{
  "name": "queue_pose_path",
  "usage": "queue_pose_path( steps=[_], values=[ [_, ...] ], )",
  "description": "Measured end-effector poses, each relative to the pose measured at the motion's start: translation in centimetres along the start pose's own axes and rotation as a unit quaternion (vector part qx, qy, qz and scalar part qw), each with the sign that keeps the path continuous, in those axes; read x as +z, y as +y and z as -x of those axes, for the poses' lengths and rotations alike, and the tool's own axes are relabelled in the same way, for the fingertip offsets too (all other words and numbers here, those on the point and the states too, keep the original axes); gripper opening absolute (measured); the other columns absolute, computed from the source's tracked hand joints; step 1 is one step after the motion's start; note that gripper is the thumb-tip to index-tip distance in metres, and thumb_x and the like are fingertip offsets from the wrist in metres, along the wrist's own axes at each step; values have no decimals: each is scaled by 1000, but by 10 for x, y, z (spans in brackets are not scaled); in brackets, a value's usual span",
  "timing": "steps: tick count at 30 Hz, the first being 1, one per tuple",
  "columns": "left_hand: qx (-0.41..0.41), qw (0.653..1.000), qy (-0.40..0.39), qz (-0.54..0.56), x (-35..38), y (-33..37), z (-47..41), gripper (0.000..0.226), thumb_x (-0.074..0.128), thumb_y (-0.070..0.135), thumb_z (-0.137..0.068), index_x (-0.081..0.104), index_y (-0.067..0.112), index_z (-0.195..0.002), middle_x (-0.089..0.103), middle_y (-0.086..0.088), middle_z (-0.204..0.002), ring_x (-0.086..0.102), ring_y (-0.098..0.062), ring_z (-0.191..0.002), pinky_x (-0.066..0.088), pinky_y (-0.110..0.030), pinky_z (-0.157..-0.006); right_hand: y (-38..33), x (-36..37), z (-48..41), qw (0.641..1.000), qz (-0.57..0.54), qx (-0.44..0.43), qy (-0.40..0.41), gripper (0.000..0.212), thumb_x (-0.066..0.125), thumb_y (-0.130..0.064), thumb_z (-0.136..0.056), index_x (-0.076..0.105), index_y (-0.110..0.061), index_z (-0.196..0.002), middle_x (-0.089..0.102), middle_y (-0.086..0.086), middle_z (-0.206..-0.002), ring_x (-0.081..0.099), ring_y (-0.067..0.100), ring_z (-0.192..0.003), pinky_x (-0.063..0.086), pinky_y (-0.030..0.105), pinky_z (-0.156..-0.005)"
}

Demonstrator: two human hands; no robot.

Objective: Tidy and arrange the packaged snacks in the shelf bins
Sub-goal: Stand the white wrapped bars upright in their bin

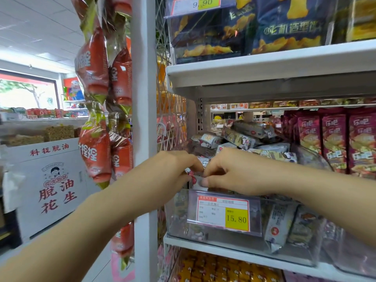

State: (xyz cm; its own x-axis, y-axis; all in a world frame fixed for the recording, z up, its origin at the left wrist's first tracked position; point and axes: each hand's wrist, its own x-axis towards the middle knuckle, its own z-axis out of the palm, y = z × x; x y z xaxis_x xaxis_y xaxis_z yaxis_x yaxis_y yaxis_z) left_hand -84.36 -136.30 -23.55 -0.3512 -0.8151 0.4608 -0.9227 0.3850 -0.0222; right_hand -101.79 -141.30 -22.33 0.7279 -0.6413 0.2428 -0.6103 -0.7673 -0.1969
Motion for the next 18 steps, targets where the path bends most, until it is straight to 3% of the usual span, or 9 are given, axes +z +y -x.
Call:
queue_pose_path(
  steps=[2, 4, 6, 8, 12, 18],
  values=[
    [2, 1000, 11, 18, 1, 2, 6, 25, 52, 22, -96, 59, 33, -118, 55, 22, -101, 52, 6, -90, 44, -20, -86, 0, -1, -1, 1000, -5, 4, -18, 27, 54, -34, -95, 71, -15, -84, 48, -8, -53, 36, 6, -45, 30, 17, -45],
    [2, 999, 19, 29, 1, 3, 9, 23, 52, 27, -95, 59, 33, -116, 61, 20, -103, 57, 4, -93, 47, -24, -85, 0, -6, 1, 1000, -17, 10, -14, 26, 53, -34, -95, 71, -17, -86, 45, -10, -51, 37, 8, -46, 31, 19, -45],
    [3, 999, 28, 29, -2, 4, 9, 21, 51, 29, -95, 60, 32, -114, 58, 21, -99, 57, 3, -93, 48, -27, -86, 3, -16, 7, 1000, -14, 20, 2, 22, 53, -34, -95, 73, -24, -98, 64, -13, -69, 56, 8, -59, 45, 21, -56],
    [6, 998, 49, 24, -5, 5, 9, 21, 51, 28, -95, 60, 32, -114, 54, 23, -98, 55, 4, -94, 49, -29, -86, 6, -26, 17, 1000, 1, 30, -2, 23, 52, -33, -95, 71, -28, -107, 71, -14, -87, 60, -2, -65, 46, 12, -57],
    [24, 997, 64, 28, -8, 16, 4, 21, 51, 29, -95, 59, 36, -114, 52, 27, -96, 52, 8, -91, 49, -25, -85, 12, -44, 41, 999, 31, 40, -7, 20, 54, -34, -94, 68, -36, -107, 68, -25, -91, 60, -14, -79, 46, 5, -69],
    [50, 995, -30, 81, -1, 40, -20, 17, 55, 31, -94, 63, 36, -108, 63, 24, -98, 58, 6, -90, 49, -21, -81, 32, -55, 74, 999, 37, 24, 25, 15, 58, -40, -89, 69, -39, -100, 67, -30, -95, 56, -19, -88, 39, -2, -71]
  ],
)
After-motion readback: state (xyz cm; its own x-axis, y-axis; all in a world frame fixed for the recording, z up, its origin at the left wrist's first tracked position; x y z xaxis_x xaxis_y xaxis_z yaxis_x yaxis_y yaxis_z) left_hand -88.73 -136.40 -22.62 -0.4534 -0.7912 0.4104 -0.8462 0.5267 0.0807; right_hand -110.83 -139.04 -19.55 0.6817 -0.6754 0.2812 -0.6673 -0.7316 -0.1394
